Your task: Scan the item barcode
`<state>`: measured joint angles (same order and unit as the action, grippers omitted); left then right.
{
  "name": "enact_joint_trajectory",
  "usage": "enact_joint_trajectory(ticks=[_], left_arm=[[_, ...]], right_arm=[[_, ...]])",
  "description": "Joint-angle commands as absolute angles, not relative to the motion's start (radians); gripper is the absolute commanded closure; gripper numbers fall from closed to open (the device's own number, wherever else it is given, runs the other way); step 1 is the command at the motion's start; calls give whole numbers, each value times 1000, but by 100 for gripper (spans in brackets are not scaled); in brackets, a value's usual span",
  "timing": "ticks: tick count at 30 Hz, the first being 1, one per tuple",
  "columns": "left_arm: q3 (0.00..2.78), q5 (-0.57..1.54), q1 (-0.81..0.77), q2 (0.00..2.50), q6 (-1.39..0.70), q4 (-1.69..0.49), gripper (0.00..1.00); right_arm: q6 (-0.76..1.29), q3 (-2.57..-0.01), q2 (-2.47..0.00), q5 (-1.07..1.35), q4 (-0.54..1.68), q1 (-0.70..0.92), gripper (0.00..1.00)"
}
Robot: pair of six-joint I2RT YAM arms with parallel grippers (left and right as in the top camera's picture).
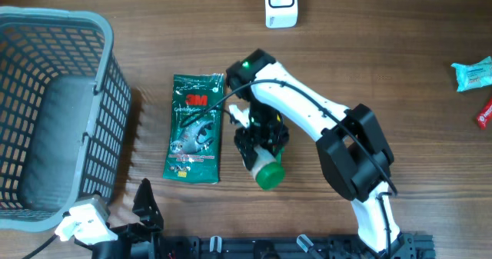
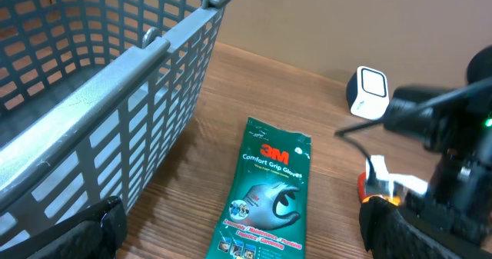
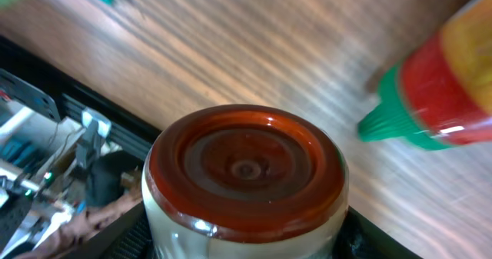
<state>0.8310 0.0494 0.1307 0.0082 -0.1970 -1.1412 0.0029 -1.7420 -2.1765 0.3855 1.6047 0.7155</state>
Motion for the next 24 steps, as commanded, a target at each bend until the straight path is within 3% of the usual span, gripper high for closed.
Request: enact_joint_trajectory(ticks=[1,8,14,24], left_arm=[[832,47,126,5,-203,-1138,0],[832,47,126,5,-203,-1138,0],[832,47,126,5,-203,-1138,0],[832,47,126,5,-203,-1138,0]], right_arm=[[27,-1684,-2186,525,1612,721,44],[43,-1634,-2186,595,1613,701,45],[82,-1604,-2164,725,1613,564,61],[26,-1568,-2110,646,1610,151,52]])
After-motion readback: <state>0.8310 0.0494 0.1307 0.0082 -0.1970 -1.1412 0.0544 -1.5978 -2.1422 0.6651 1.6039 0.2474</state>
